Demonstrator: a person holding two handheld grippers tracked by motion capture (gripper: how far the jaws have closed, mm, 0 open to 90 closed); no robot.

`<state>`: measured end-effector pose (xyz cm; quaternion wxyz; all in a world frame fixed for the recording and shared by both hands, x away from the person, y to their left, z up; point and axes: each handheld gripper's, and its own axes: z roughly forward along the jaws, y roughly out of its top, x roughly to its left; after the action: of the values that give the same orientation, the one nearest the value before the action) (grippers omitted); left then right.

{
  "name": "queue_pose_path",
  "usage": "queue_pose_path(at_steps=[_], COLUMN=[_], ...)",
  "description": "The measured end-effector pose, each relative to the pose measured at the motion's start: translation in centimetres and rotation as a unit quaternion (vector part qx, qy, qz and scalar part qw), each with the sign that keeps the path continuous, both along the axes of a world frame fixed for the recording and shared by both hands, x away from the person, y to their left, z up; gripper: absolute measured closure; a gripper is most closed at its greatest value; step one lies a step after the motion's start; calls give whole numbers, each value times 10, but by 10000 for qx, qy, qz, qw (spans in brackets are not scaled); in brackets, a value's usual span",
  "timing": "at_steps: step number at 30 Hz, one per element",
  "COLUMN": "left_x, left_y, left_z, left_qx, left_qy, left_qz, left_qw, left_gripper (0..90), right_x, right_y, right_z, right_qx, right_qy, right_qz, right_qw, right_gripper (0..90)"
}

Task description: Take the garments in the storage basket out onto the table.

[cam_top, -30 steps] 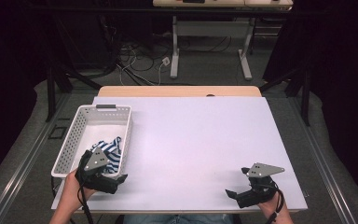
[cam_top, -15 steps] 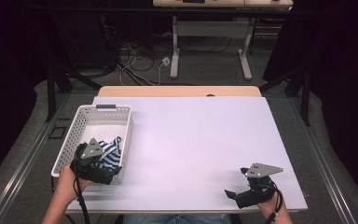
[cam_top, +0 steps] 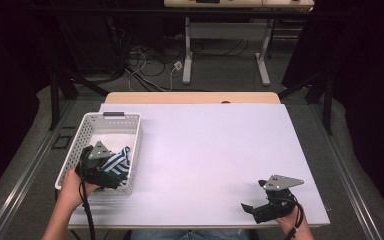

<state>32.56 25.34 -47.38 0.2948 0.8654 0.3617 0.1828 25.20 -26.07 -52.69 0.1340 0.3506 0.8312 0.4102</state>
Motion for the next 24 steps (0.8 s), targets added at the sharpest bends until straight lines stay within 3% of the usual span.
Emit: queue_pose_path(at_steps=[13, 17, 24], left_x=[22, 29, 40], left_y=[3, 5, 8], left_z=[0, 0, -7], left_qx=[208, 181, 432], left_qy=[194, 359, 679], left_qz=[110, 214, 294], left_qw=[9995, 9990, 9963], left_gripper=[0, 0, 0], right_x=[1, 1, 1], right_y=[2, 1, 1], right_z=[-1, -1, -2], right_qx=[-21, -44, -37], right_qy=[38, 38, 81], right_qz=[55, 44, 24], right_qw=[10000, 10000, 10000], right_gripper=[0, 0, 0])
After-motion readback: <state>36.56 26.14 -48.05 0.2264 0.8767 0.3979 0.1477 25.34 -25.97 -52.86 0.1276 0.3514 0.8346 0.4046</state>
